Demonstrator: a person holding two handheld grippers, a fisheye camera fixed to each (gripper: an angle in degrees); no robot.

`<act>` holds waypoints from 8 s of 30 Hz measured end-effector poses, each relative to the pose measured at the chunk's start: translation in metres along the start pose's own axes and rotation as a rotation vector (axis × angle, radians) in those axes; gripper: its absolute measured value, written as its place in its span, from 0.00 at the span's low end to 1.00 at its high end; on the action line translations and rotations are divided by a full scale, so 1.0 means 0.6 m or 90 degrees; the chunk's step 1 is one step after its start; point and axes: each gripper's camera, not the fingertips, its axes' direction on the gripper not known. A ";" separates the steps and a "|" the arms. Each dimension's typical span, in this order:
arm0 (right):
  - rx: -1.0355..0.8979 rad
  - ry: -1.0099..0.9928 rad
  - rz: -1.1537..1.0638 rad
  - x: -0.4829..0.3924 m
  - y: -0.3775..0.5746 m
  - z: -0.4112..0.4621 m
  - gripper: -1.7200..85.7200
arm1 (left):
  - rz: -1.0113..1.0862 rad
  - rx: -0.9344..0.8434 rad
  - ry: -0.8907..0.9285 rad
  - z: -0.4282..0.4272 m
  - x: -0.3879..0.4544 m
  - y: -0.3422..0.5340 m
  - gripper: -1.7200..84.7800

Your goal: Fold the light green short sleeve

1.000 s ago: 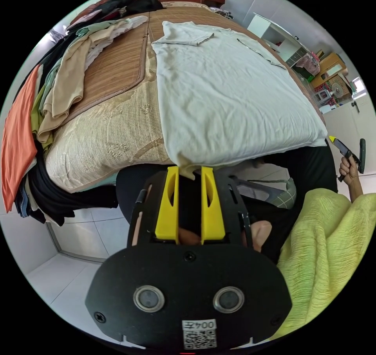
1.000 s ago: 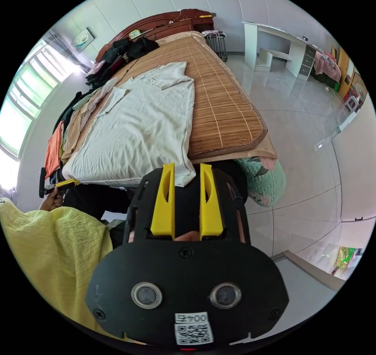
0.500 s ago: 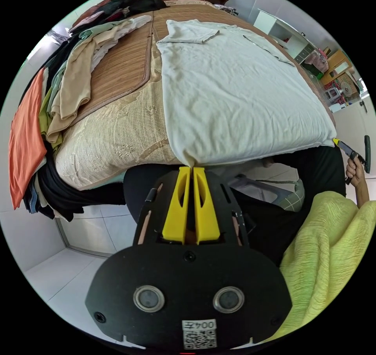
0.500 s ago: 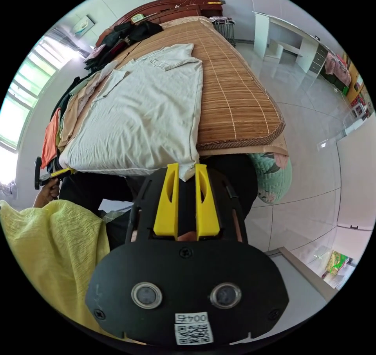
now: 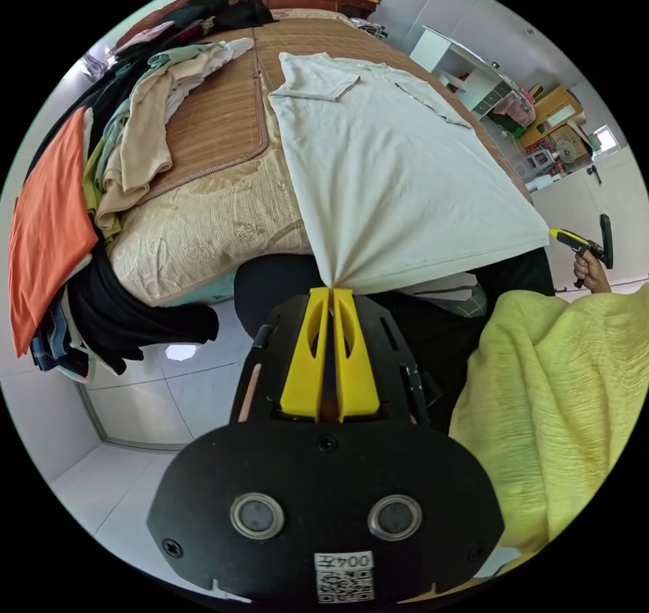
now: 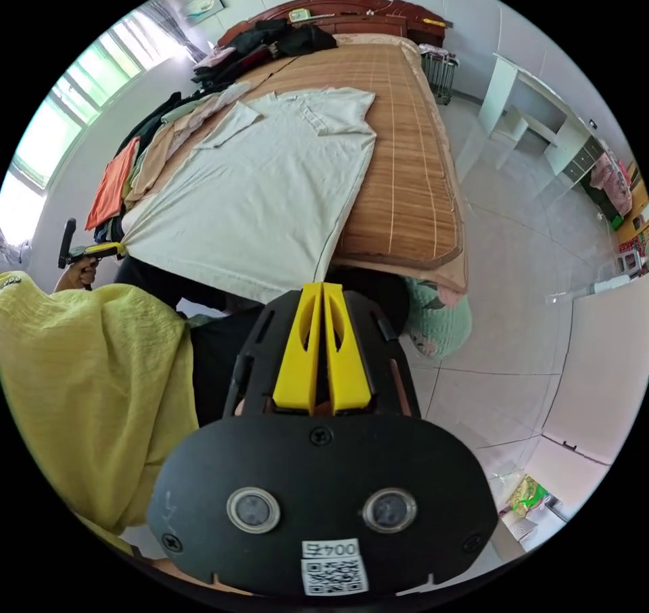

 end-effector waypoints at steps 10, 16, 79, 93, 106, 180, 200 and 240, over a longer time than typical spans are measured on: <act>-0.013 0.014 0.048 -0.022 -0.010 0.060 0.05 | 0.013 -0.006 -0.062 0.014 0.011 -0.003 0.03; 0.074 -0.027 0.110 -0.008 -0.028 0.048 0.12 | 0.034 -0.004 -0.089 0.017 0.017 -0.001 0.03; 0.461 -0.639 0.015 0.357 0.298 0.196 0.01 | -0.114 0.272 0.265 -0.197 -0.291 0.112 0.03; 0.475 -0.696 0.160 0.433 -0.020 0.209 0.02 | -0.212 0.239 0.228 -0.212 -0.335 -0.310 0.03; 0.325 -0.652 0.345 0.516 -0.342 0.396 0.03 | -0.305 0.102 0.170 -0.003 -0.328 -0.628 0.03; 0.154 -0.007 0.109 -0.185 -0.040 0.044 0.12 | 0.087 0.190 -0.125 0.106 0.166 -0.180 0.13; 0.138 0.010 0.058 -0.053 -0.102 0.033 0.15 | 0.166 0.139 -0.182 0.154 0.163 -0.258 0.10; 0.090 -0.008 0.033 0.148 -0.130 0.104 0.02 | 0.279 0.102 -0.137 0.129 0.133 -0.275 0.04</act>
